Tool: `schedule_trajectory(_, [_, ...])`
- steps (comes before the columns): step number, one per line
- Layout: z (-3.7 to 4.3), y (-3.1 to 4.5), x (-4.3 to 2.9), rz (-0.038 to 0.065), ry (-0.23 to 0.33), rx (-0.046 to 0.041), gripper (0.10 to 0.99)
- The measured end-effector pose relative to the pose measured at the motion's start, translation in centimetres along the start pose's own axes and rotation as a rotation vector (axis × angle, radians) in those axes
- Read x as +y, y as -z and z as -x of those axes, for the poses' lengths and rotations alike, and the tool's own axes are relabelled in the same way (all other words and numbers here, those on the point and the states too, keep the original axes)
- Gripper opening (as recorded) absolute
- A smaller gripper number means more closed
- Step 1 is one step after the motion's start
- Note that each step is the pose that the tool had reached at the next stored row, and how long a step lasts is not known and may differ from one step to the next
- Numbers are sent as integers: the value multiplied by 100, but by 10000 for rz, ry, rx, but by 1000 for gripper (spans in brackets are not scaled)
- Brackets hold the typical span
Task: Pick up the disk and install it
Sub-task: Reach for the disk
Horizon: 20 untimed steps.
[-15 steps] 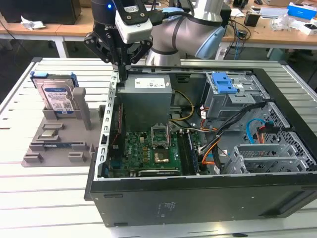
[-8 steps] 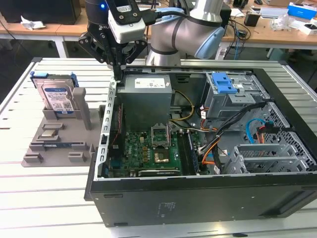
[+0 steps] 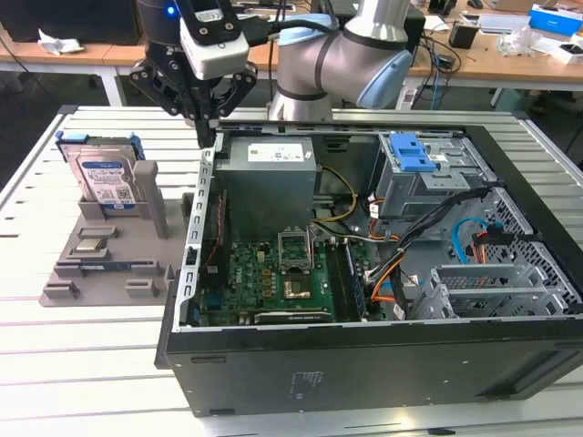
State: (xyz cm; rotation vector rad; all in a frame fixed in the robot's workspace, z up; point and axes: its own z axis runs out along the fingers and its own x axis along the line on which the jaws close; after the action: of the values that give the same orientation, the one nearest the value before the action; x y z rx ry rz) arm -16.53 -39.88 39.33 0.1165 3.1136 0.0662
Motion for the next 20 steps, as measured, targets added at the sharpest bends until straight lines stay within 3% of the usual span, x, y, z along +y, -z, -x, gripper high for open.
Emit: schedule_trajectory(20, [-262, 7, -19, 0, 0, 1, 106])
